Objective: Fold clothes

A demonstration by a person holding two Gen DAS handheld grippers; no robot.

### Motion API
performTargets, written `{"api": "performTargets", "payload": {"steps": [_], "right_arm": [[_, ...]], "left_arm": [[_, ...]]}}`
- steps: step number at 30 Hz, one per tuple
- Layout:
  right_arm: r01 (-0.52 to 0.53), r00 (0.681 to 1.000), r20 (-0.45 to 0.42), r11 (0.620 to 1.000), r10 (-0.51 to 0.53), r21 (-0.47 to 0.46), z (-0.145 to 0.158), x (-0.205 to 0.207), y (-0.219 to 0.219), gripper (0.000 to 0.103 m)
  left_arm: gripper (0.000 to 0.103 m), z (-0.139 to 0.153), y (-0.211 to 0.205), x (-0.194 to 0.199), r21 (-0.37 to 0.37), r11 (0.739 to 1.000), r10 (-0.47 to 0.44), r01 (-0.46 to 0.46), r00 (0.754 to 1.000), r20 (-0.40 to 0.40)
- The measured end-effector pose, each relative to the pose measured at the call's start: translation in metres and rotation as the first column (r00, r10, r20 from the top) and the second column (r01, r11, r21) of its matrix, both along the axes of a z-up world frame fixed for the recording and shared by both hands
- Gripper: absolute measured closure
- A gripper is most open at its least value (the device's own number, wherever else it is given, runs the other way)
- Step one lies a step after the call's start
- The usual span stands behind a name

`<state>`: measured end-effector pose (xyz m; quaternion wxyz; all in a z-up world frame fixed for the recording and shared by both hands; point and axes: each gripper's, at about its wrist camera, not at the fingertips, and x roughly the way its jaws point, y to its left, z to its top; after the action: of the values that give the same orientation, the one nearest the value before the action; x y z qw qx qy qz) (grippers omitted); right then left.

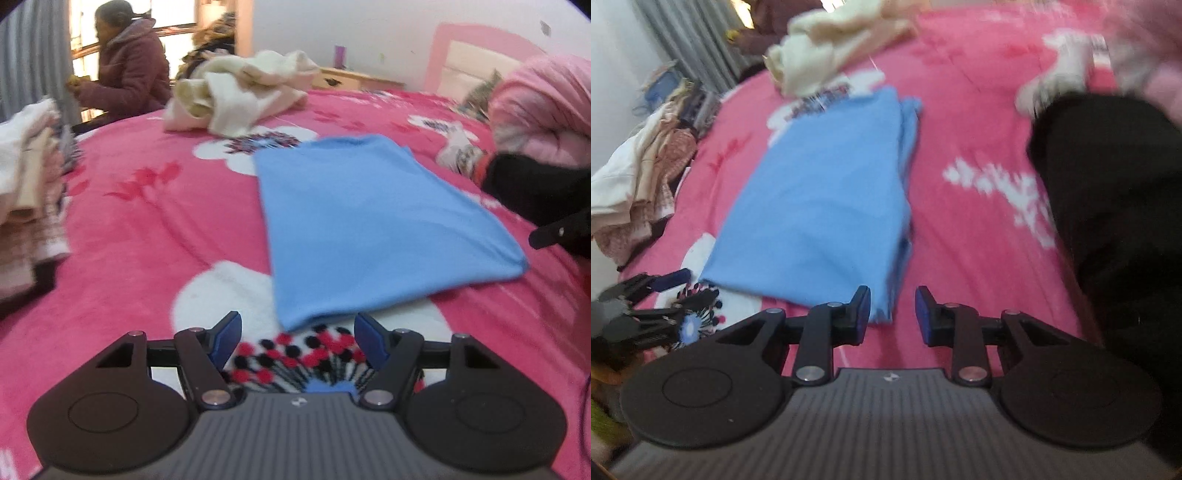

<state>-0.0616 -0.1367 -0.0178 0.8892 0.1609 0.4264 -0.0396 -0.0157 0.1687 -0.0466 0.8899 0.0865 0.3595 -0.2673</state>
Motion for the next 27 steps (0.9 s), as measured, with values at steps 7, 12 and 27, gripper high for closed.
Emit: {"api": "performTargets", "payload": {"steps": [7,12,27], "right_arm": [[-0.097,0.987,0.11,0.982,0.116,-0.164,-0.001,0.005,0.031,0.079],[-0.079,0.997,0.006,0.992,0.08,-0.094,-0.019,0.01,0.033,0.079],[-0.019,0.993,0.113,0.999,0.024,-0.048,-0.008,-0.008,0.017,0.078]], "left_arm": [[0.038,0.04,-0.005,0.004,-0.205,0.976,0.079,-0.079,0.997,-0.007],[0.04,-0.003,-0.055,0.01,0.006,0.999,0.036,-0.035,0.996,-0.082],[0.034,0.017,-0.065,-0.023,0.014,0.981,0.196,-0.195,0.974,-0.118]]}}
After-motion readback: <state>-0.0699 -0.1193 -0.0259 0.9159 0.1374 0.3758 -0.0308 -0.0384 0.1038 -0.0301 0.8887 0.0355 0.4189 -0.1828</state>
